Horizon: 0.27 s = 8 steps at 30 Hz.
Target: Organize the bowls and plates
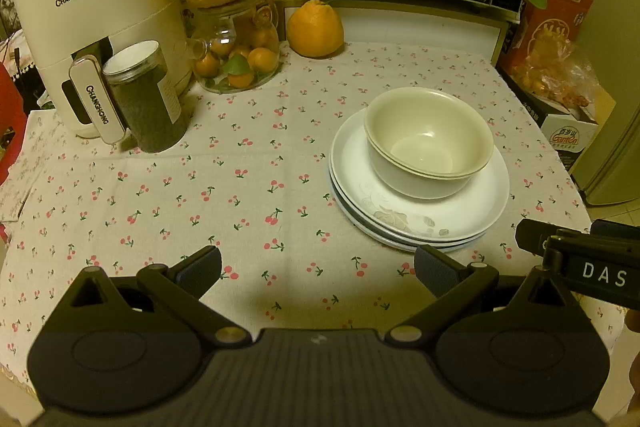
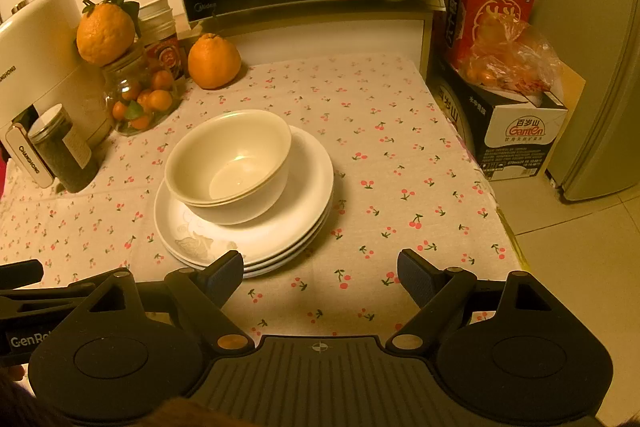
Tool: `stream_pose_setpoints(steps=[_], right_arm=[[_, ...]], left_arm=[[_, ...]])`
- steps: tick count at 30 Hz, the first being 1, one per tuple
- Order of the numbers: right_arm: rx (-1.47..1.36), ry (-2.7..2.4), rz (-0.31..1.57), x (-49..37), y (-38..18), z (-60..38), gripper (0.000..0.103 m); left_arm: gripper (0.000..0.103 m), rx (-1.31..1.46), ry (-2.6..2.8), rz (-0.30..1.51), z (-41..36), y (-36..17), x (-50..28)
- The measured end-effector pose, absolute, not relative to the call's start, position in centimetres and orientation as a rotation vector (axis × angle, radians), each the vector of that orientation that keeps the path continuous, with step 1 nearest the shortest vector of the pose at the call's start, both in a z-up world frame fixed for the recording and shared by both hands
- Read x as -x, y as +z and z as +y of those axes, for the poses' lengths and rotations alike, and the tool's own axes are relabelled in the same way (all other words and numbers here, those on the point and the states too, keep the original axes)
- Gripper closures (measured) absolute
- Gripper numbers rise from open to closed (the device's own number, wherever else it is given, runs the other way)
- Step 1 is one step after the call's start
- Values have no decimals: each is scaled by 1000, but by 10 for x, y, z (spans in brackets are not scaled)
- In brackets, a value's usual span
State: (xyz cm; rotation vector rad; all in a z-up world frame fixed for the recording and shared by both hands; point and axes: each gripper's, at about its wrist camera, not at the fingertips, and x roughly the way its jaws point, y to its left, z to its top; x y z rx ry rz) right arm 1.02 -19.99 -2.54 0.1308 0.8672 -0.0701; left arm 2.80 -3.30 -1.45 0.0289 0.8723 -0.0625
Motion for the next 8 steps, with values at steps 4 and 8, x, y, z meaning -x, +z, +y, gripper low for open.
stream_pose_setpoints(steps=[4, 8], right_arm=[[-128, -70, 869, -10, -27, -199, 17], [-128, -71, 869, -10, -27, -199, 17]], left_arm=[[0, -22, -68, 880, -33, -16, -28], [0, -19, -71, 891, -33, -17, -29]])
